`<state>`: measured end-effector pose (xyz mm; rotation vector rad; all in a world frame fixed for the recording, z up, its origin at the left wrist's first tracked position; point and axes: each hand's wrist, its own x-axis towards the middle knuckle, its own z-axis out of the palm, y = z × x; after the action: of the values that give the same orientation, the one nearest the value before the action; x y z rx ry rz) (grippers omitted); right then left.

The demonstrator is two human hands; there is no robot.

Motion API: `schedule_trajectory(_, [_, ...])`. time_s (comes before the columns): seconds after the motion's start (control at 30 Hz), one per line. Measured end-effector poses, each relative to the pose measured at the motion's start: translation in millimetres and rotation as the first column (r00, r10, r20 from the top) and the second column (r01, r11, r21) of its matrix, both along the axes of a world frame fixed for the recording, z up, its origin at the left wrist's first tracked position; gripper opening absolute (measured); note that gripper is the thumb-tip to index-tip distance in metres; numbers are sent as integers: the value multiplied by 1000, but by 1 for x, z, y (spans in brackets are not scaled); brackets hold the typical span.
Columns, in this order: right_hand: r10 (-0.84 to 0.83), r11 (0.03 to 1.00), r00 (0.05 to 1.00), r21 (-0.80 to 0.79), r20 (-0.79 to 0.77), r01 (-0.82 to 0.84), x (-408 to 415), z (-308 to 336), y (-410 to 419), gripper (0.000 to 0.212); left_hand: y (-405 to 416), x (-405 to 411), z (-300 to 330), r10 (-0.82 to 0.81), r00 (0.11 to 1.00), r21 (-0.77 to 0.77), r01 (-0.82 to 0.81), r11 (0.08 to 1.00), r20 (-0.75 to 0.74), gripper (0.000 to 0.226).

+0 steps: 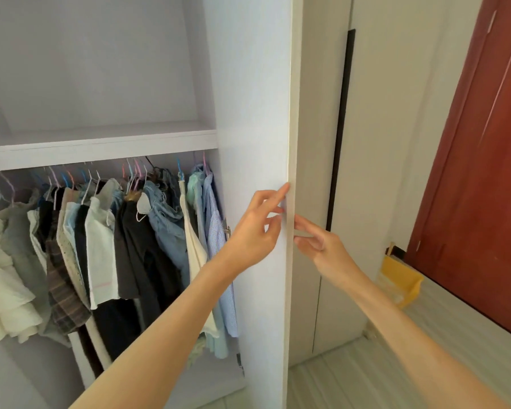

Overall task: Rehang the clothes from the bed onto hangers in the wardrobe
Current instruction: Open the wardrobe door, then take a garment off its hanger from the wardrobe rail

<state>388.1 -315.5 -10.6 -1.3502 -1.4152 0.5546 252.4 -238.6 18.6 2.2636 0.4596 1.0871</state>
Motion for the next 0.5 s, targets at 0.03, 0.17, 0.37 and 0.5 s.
schedule_trajectory(0.03, [-9, 1000, 1000, -4, 11, 9, 3, 0, -1, 44, 1, 3, -1, -3, 1000, -1, 3, 1000, -9, 56])
schedule_trajectory(0.17, [-159, 986, 987, 53, 37, 157, 7, -3, -9, 30, 5, 2, 0, 9, 996, 22, -7, 1000, -89, 54])
schedule_trajectory(0.37, [-219, 964, 894, 229, 390, 136, -23, -7, -6, 36, 14, -38, -4, 224, 935, 371, -111, 922, -276, 54])
schedule_trajectory(0.5, [-58, 987, 832, 155, 552, -34, -56, -15, 13, 51, 26, -93, -23, 452, 850, 540, -256, 802, -269, 53])
